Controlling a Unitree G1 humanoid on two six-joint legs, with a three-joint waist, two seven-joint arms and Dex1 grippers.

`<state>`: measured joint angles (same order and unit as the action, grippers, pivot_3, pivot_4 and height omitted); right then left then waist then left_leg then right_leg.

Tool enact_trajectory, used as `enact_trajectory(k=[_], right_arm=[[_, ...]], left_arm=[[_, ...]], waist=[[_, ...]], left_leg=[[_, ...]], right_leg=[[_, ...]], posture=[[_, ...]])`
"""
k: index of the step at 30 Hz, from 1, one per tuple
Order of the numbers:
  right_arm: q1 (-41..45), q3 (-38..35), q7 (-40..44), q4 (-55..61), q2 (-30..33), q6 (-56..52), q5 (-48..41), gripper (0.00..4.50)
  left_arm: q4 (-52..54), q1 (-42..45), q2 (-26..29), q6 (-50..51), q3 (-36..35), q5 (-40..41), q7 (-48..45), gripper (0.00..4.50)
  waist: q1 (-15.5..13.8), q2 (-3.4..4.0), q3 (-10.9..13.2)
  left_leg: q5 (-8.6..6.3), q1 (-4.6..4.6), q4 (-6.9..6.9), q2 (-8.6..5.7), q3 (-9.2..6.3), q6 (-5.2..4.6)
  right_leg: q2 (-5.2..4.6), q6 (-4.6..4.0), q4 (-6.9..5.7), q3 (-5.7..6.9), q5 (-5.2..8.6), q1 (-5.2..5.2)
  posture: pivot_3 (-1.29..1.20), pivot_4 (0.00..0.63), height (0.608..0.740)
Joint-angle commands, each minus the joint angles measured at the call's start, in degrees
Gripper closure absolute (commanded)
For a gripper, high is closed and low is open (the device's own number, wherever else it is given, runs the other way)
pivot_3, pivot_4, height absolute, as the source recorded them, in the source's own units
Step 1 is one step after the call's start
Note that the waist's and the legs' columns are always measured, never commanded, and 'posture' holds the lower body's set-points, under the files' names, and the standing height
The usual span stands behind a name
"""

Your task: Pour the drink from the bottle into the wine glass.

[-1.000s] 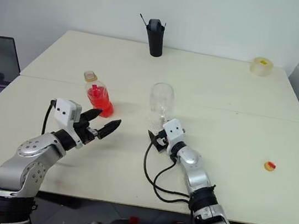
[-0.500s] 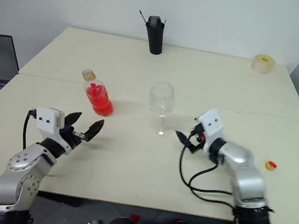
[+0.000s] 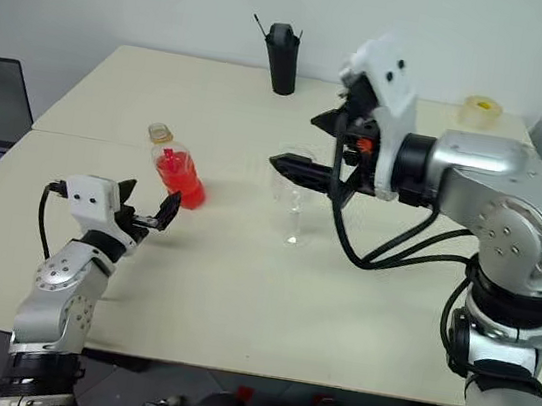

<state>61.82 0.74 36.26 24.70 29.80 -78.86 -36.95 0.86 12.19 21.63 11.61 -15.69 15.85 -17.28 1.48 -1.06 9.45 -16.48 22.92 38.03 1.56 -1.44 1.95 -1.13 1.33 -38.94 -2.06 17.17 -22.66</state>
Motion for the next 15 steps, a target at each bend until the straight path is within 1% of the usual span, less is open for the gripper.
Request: enact_trajectory(k=[1,7,12,15], right_arm=[[2.1,1.9,0.0,-1.0,1.0,1.9,0.5,0.04],[3.3,4.0,0.3,-2.2,2.0,3.2,0.6,0.04],[3.7,4.7,0.4,-1.7,1.8,4.2,0.0,0.04],[3.7,5.0,0.2,-1.6,1.9,4.6,0.1,0.04]], left_arm=[[-0.6,3.2,1.1,-1.0,-0.1,-1.1,0.5,0.00],[-2.4,5.4,3.5,0.4,2.5,-2.1,-3.3,0.00],[-5.2,8.1,4.4,-0.4,1.5,-2.9,-2.3,0.00],[-6.3,8.6,4.7,-0.6,1.9,-2.8,-3.1,0.00]], waist=[[-0.1,-0.01,0.0],[0.1,-0.01,0.0],[0.1,-0.01,0.0],[0.1,-0.01,0.0]], left_leg=[[0.00,0.00,0.00,0.00,-0.01,0.00],[0.01,0.01,-0.03,0.03,0.01,0.00],[0.01,0.02,-0.02,0.03,0.02,0.00],[0.01,0.02,-0.02,0.03,0.04,0.00]], right_leg=[[0.00,0.00,0.00,0.02,0.00,0.00],[0.04,-0.01,-0.07,-0.01,0.00,-0.08],[0.04,-0.01,-0.08,-0.01,0.00,-0.10],[0.04,-0.01,-0.07,-0.03,0.00,-0.11]], posture=[[0.00,0.150,0.740],[0.00,0.150,0.740],[0.00,0.150,0.740],[0.00,0.150,0.740]])
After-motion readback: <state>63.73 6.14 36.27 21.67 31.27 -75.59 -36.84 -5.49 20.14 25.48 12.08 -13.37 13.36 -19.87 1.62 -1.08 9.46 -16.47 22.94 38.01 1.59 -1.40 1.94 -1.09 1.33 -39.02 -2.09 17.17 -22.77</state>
